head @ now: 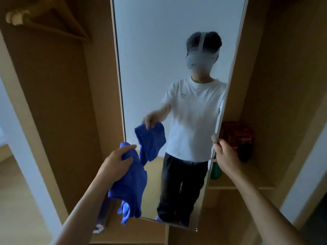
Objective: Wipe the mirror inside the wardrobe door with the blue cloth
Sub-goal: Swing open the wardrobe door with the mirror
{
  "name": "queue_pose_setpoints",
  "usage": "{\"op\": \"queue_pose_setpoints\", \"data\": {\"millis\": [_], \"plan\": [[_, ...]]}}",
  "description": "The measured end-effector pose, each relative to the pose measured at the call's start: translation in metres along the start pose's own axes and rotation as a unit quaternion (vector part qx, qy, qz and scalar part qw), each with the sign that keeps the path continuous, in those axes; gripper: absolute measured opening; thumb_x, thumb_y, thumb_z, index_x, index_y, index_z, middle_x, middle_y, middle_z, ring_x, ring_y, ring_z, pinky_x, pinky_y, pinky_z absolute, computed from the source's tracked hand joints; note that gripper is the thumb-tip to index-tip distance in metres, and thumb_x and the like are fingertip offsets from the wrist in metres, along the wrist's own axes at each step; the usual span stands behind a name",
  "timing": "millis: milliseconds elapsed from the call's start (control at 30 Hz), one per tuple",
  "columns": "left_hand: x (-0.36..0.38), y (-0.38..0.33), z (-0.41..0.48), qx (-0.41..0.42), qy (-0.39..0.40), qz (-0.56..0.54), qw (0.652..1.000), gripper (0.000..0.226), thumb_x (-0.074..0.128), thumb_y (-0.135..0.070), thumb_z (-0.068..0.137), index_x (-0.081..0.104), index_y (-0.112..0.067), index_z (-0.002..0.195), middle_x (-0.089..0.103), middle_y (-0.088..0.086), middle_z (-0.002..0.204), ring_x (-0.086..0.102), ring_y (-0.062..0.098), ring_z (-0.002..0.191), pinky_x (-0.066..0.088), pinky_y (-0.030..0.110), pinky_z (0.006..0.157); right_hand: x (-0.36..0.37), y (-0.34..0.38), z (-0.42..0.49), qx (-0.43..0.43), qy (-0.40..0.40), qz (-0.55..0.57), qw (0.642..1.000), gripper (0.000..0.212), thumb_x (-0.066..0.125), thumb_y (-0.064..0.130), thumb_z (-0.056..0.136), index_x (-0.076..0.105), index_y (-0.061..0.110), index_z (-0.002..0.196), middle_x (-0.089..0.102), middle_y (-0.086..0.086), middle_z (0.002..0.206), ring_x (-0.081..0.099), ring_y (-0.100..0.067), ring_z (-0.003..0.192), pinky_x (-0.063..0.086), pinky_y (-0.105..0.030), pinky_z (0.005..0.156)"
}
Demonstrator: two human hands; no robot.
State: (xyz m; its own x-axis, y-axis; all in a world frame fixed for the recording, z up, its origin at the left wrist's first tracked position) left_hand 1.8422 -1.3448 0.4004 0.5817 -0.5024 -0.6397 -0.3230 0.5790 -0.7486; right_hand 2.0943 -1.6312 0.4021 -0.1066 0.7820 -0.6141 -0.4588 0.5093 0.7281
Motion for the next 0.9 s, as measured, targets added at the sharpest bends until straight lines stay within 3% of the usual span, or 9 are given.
{"op": "queue_pose_setpoints", "data": {"millis": [133,300,400,533,767,900], "plan": [[-0.012,0.018,0.017,-0.038,-0.047,0.035,0.998,0.05,0.05,-0.017,0.098,0.053,-0.036,0.144,0.064,0.012,0.132,0.061,0.029,0.103,0.052,0.039,0.083,0.002,0.001,0.009,0.003,-0.006,-0.024,1.0,0.026,0.034,0.032,0.107,0.054,0.014,0.107,0.062,-0.006,0.092,0.066,-0.027,0.082,0.056,-0.055,0.079],[-0.02,0.025,0.032,-0.064,-0.096,0.028,0.993,0.051,0.053,-0.021,0.096,0.051,-0.036,0.144,0.065,0.009,0.126,0.057,0.026,0.092,0.045,0.034,0.073,0.004,-0.001,0.018,0.008,-0.002,-0.022,1.0,0.027,0.034,0.032,0.107,0.053,0.013,0.11,0.061,-0.006,0.099,0.066,-0.029,0.087,0.056,-0.056,0.082],[-0.023,0.027,0.039,-0.071,-0.104,0.023,0.992,0.052,0.051,-0.02,0.094,0.048,-0.036,0.144,0.063,0.005,0.112,0.058,0.029,0.089,0.047,0.035,0.069,0.005,-0.003,0.021,0.011,0.001,-0.014,1.0,0.026,0.034,0.032,0.107,0.053,0.016,0.115,0.062,-0.007,0.105,0.066,-0.031,0.091,0.056,-0.056,0.083],[-0.022,0.024,0.052,-0.079,-0.093,0.048,0.991,0.064,0.048,-0.017,0.094,0.037,-0.043,0.152,0.064,0.011,0.124,0.055,0.025,0.082,0.042,0.031,0.057,0.007,-0.004,0.025,0.009,0.0,-0.01,1.0,0.028,0.034,0.031,0.108,0.054,0.017,0.122,0.06,-0.002,0.103,0.066,-0.029,0.094,0.056,-0.055,0.085],[-0.019,0.023,0.068,-0.081,-0.077,0.064,0.992,0.074,0.046,-0.013,0.091,0.03,-0.048,0.155,0.063,0.014,0.131,0.063,0.031,0.089,0.053,0.037,0.066,0.01,0.0,0.041,0.0,-0.016,-0.026,1.0,0.033,0.035,0.027,0.109,0.056,0.01,0.126,0.059,-0.003,0.101,0.064,-0.031,0.099,0.056,-0.049,0.086],[-0.018,0.023,0.079,-0.076,-0.071,0.078,0.991,0.074,0.046,-0.014,0.092,0.028,-0.046,0.156,0.063,0.014,0.132,0.063,0.029,0.089,0.054,0.036,0.069,0.013,0.002,0.05,-0.007,-0.014,-0.027,0.999,0.033,0.034,0.026,0.109,0.057,0.008,0.123,0.064,-0.01,0.106,0.066,-0.032,0.097,0.056,-0.053,0.086]]}}
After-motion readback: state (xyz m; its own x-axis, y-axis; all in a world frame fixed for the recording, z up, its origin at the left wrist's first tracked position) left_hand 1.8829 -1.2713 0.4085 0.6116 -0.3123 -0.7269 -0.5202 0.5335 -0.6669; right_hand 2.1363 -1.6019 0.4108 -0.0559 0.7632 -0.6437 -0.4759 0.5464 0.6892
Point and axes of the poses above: each hand's wrist, its own z-axis towards the middle knuckle, its own x-axis out of the palm, y = z × x, the point moved 9 cm from there along z, towards the middle knuckle
